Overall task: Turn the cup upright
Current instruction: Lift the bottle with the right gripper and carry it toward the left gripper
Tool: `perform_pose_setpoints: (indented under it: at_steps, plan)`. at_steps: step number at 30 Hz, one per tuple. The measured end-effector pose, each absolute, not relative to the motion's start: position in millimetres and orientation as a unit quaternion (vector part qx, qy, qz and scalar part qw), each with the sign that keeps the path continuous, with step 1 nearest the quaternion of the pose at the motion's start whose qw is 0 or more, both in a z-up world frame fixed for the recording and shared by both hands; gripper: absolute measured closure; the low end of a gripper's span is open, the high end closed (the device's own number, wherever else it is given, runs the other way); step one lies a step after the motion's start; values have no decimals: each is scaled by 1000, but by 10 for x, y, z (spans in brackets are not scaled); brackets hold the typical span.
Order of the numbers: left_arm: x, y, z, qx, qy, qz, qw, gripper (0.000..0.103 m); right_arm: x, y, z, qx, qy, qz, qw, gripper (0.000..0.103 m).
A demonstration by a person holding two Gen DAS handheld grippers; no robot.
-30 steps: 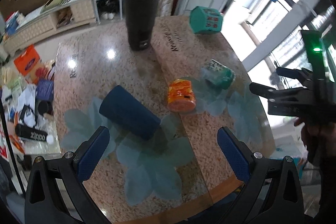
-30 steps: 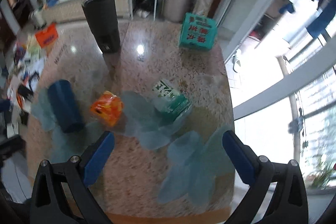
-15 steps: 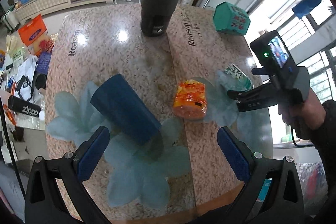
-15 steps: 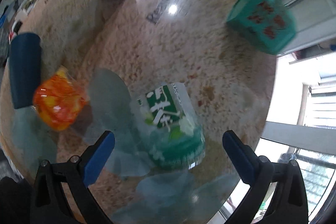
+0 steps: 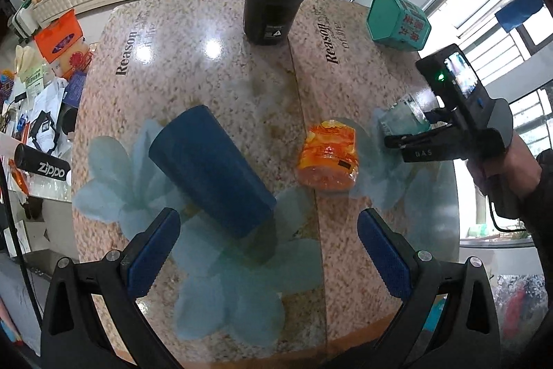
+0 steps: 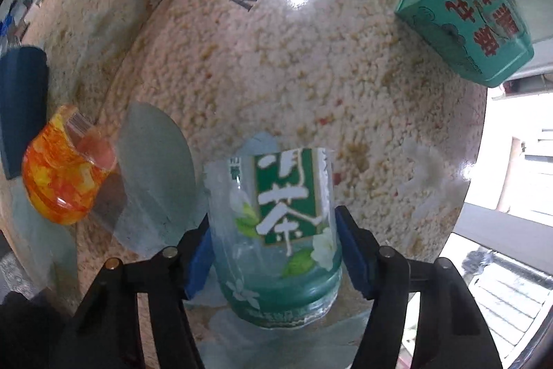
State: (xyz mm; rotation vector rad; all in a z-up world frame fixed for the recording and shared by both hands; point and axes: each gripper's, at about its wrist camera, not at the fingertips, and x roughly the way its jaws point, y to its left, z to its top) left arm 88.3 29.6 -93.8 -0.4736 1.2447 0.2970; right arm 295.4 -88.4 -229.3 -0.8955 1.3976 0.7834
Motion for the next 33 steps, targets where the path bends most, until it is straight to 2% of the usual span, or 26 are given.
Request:
perform_pose_setpoints:
  at_steps: [8, 15, 26, 33]
  plan:
    - [740, 347, -860, -199, 569, 123, 788, 0, 2897, -982, -1738, -336, 597, 347, 641, 40]
    - [549, 357, -838, -168, 572, 95, 797, 0, 2630, -1247, -1507, -253, 632, 328, 655, 40]
    - [200, 342, -1036, -132, 593, 67, 791, 0, 1644, -1439, -1585, -174, 675, 292, 654, 40]
    - [37, 380, -1102, -126, 600, 59, 788, 0, 1451, -1472, -1722, -150, 708, 275, 633, 40]
